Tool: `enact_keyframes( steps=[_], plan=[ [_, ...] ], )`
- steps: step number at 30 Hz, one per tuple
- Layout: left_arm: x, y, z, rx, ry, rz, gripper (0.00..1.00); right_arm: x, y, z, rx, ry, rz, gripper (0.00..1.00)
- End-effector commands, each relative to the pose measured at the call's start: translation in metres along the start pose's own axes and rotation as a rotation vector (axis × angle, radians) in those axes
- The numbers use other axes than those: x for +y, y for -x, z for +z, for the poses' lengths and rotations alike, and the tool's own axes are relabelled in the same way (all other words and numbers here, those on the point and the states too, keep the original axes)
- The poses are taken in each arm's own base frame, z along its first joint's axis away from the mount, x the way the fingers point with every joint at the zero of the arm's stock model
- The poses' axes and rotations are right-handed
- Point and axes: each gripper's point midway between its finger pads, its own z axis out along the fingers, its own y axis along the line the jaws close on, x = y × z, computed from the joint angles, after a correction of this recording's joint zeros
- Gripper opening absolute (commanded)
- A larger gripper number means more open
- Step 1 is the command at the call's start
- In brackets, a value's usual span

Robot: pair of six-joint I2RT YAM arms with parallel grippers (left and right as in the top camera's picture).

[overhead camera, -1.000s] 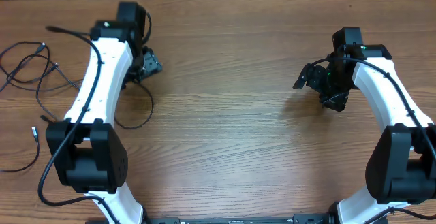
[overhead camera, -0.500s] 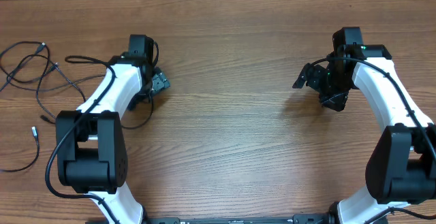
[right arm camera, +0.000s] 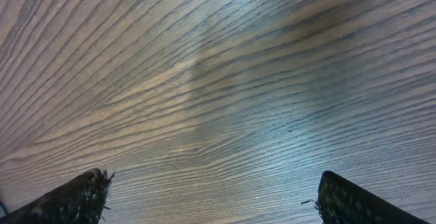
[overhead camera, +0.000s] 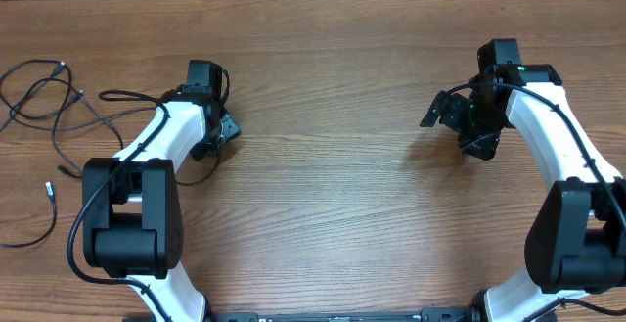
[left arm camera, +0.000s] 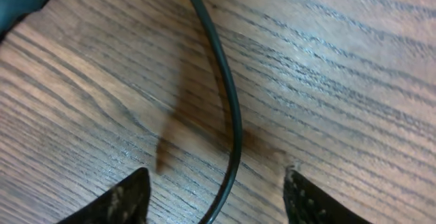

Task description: Untangle cables

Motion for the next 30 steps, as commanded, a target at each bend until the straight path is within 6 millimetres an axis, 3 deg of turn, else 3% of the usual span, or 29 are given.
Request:
enact_keyframes(
  steps=[1, 15, 19, 22, 24, 30],
  plan=[
    [0.002, -0.005, 0.001, 0.02, 0.003, 0.07, 0.58, 0.003, -0.001, 0.001, 0.0, 0.006, -0.013, 0.97],
    [0.027, -0.042, 0.015, 0.115, 0.07, 0.107, 0.52, 0.003, -0.001, 0.001, 0.0, 0.005, -0.013, 0.98],
    [0.033, -0.049, 0.018, 0.133, 0.082, 0.113, 0.3, 0.003, -0.001, 0.001, 0.0, 0.006, -0.013, 0.99],
    [0.035, -0.053, 0.02, 0.142, 0.088, 0.119, 0.21, 0.002, -0.001, 0.001, 0.001, 0.005, -0.012, 0.99],
    [0.036, -0.054, 0.02, 0.144, 0.09, 0.119, 0.05, 0.002, -0.001, 0.001, 0.002, 0.005, -0.012, 0.99],
    [0.031, -0.047, 0.019, 0.123, 0.073, 0.136, 0.04, 0.003, -0.002, 0.001, 0.005, 0.007, -0.011, 1.0]
  ],
)
